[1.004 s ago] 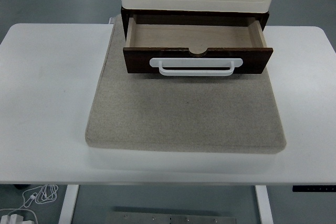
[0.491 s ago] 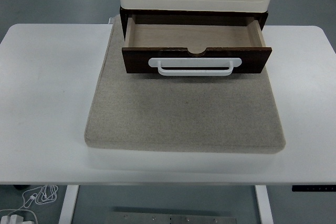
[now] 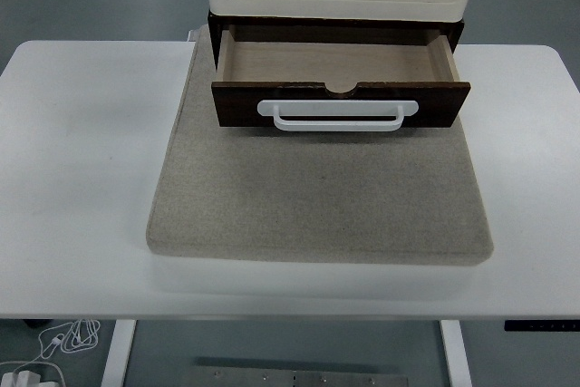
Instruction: Open the drawer under the combination cabinet
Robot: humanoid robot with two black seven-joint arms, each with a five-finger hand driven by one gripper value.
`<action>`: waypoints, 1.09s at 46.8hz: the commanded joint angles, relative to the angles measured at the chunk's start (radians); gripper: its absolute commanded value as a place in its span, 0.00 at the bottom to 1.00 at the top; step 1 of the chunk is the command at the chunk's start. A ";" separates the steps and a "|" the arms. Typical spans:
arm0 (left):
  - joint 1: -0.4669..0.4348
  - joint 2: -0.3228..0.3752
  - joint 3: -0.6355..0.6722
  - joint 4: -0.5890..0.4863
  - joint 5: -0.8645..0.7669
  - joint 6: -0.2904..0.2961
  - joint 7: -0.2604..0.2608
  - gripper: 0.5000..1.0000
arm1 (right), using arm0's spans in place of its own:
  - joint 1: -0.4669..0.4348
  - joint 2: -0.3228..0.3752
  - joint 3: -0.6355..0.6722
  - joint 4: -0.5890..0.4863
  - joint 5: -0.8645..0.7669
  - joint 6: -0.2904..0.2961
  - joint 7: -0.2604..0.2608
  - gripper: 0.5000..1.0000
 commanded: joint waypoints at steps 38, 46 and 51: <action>0.143 -0.209 -0.007 0.047 -0.027 -0.248 0.029 1.00 | -0.008 0.000 0.000 0.002 0.003 0.001 -0.003 0.86; 0.145 -0.224 -0.007 0.047 -0.030 -0.246 0.011 1.00 | -0.012 0.000 0.002 0.002 0.003 0.001 -0.005 0.86; 0.145 -0.224 -0.007 0.046 -0.032 -0.246 0.003 1.00 | -0.014 0.000 0.002 0.002 0.003 0.001 -0.005 0.86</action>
